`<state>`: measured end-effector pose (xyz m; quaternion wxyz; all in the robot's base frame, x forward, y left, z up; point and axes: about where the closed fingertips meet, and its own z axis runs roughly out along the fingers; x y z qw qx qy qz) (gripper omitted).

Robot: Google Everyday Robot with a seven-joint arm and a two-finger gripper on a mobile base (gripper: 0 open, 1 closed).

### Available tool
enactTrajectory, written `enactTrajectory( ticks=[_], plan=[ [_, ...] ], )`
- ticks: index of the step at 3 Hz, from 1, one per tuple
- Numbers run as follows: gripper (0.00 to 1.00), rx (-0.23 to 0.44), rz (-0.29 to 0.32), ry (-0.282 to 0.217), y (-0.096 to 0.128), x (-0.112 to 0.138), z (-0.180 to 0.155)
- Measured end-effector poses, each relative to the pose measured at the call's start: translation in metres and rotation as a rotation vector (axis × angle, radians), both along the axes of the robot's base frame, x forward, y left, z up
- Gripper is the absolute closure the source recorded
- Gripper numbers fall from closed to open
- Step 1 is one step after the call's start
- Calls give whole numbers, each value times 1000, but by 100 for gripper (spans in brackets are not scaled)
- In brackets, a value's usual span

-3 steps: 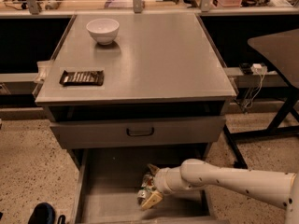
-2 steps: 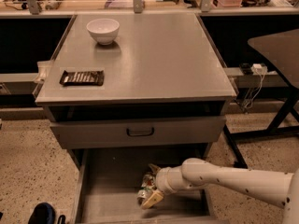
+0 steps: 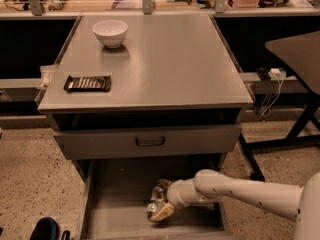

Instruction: Pick 7up can from middle drawer and place on counter

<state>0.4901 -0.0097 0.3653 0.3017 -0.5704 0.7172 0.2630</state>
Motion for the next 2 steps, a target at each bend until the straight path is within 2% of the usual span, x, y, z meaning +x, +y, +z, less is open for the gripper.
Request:
enactTrajectory(
  ticks=[1, 2],
  plan=[
    [48, 9, 0, -5, 0, -1, 4],
    [71, 84, 11, -93, -10, -11, 39]
  ],
)
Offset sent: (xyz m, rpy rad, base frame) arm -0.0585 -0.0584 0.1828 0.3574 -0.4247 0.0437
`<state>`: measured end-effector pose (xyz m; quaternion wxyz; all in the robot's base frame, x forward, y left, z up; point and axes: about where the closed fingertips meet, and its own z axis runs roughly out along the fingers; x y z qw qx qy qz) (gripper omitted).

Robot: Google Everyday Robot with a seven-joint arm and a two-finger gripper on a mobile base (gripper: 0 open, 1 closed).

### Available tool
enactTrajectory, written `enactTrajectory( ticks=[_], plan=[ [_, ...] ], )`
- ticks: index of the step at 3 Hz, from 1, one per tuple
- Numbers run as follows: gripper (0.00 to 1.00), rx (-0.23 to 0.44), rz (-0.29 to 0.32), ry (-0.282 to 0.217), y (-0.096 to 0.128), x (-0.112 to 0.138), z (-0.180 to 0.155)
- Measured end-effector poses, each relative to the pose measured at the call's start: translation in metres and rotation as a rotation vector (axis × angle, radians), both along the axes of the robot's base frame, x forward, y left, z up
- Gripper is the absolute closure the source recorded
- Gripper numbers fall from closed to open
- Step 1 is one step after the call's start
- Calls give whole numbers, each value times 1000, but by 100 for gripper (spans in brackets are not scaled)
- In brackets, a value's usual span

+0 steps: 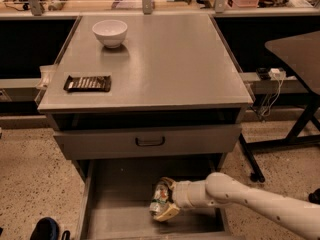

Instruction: Pick 7up can from middle drawer and place on counter

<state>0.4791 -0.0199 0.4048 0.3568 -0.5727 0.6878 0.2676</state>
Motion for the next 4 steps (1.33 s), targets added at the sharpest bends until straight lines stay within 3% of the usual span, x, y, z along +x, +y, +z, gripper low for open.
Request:
enactTrajectory(
  ticks=[1, 2, 3, 4],
  plan=[
    [94, 181, 86, -103, 12, -30, 55],
    [100, 255, 161, -213, 11, -48, 99],
    [100, 256, 161, -213, 11, -48, 99],
    [100, 356, 169, -251, 6, -45, 130]
  ],
)
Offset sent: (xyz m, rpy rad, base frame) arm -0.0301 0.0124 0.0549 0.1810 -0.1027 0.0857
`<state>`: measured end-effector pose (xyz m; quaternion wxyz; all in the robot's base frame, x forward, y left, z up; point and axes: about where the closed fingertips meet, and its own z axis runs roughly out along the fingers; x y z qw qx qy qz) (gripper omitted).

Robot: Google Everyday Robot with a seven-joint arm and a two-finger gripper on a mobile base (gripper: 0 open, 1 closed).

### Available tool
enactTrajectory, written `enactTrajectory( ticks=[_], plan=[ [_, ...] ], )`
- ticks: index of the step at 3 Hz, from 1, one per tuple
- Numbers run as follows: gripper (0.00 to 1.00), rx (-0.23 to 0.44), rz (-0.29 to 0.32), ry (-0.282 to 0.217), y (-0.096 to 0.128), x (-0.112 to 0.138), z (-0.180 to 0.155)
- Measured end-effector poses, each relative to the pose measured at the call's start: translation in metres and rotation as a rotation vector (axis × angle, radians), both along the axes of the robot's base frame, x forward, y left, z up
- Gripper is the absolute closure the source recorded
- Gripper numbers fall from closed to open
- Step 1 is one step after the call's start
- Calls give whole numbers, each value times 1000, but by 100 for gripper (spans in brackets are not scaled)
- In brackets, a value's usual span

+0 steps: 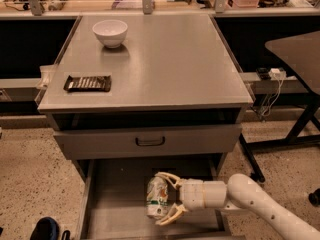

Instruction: Pick 7up can from middle drawer and place on counter

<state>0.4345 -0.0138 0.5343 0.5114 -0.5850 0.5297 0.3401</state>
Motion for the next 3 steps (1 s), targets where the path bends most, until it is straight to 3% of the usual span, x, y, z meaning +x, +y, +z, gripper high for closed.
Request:
enactTrajectory(
  ticks=[1, 2, 3],
  plan=[
    [100, 16, 22, -92, -7, -10, 67],
    [100, -95, 22, -225, -10, -45, 177],
    [100, -221, 4, -283, -19, -45, 257]
  ],
)
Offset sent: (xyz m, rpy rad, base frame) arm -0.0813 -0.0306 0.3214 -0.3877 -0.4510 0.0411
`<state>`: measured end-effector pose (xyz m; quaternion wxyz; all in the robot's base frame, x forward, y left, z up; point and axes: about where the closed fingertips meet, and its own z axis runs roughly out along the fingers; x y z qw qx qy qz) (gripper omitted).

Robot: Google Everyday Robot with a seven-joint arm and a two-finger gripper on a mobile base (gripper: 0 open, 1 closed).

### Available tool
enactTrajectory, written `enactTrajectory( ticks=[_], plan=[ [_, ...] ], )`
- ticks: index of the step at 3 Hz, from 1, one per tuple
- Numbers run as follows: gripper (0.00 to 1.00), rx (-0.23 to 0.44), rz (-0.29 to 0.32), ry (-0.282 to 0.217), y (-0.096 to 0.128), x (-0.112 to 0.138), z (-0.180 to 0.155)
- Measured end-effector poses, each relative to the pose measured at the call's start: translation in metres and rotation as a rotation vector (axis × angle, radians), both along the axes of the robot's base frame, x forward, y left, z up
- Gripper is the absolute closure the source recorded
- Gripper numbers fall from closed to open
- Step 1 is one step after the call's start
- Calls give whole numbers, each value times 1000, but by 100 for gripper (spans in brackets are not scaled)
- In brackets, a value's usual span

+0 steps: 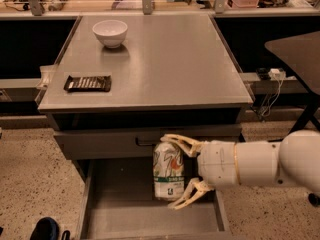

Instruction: Pick 7up can from middle drawer and place on counter

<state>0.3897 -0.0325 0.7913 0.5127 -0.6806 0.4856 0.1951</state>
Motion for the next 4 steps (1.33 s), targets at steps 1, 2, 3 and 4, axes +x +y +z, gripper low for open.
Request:
enactTrajectory(
  ticks=[1, 2, 3, 4],
  plan=[
    [100, -137, -51, 0, -9, 20, 71],
    [100, -286, -101, 92, -32, 48, 105],
    [100, -253, -148, 242, -53, 89, 118],
    [100, -89, -140, 293, -34, 150, 148]
  ],
)
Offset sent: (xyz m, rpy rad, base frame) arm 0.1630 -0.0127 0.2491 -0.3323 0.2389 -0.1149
